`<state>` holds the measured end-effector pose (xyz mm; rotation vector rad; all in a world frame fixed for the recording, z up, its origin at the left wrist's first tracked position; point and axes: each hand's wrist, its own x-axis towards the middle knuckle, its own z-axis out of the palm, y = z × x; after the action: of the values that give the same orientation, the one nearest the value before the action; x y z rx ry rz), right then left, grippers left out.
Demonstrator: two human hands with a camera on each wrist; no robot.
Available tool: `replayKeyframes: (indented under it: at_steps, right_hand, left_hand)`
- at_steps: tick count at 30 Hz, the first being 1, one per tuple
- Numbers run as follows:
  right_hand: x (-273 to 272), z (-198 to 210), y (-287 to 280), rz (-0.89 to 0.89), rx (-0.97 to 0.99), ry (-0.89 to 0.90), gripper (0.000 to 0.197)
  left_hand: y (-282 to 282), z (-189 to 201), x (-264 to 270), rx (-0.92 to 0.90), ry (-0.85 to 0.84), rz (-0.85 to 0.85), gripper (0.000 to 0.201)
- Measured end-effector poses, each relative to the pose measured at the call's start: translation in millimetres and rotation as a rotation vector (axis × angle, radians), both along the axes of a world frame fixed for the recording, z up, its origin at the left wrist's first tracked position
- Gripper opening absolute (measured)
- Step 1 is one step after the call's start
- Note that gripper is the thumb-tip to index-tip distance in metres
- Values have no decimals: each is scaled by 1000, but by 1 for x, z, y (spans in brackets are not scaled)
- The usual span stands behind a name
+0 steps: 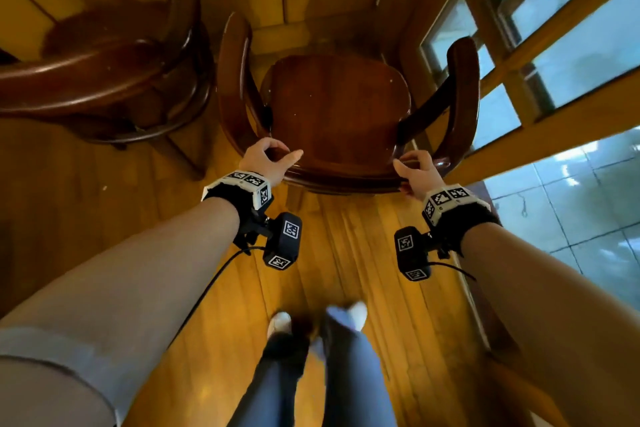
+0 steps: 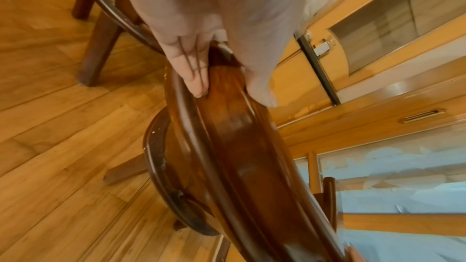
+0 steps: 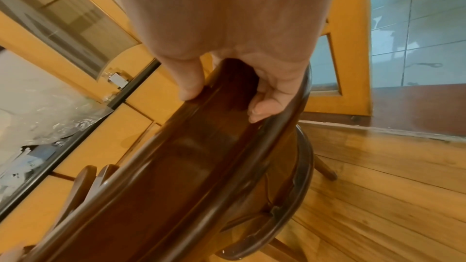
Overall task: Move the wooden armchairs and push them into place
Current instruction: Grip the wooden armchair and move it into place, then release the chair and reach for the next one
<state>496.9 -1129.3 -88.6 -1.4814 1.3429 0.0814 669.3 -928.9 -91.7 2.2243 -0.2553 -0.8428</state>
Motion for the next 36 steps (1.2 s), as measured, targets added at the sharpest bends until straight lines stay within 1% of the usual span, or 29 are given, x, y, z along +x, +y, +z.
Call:
replayKeyframes:
  at_steps: [4, 6, 13, 15, 18, 24, 26, 31, 33, 36]
  right_hand:
    - [43, 2, -58, 73, 8, -28, 17]
    - [67, 3, -89, 118, -1, -35, 18]
    - [143, 5, -191, 211, 13, -32, 18]
    - [160, 6, -213, 262, 20, -13, 18]
    - [184, 8, -237, 303, 41, -11, 18]
    - [218, 7, -264, 292, 71, -34, 19]
    - [223, 6, -272, 307, 75, -28, 20]
    - [221, 10, -279, 368, 105, 3, 35]
    - [219, 16, -276, 380, 126, -6, 37]
    - [216, 28, -268, 427, 104, 2, 42]
  left_hand:
    - [-49, -3, 35, 10, 1, 42, 28]
    - [-76, -3, 52, 10, -16, 90, 28]
    - [-163, 2, 101, 44, -5, 216, 30]
    - [-182, 2, 112, 52, -12, 242, 34]
    - [-202, 1, 130, 50, -2, 265, 32]
    - [-226, -2, 159, 38, -46, 307, 32]
    - [-233, -2, 159, 34, -51, 315, 34]
    - [-239, -4, 146, 31, -48, 375, 38]
    - [-240, 0, 140, 54, -46, 386, 42]
    - [-240, 11, 132, 72, -45, 373, 54]
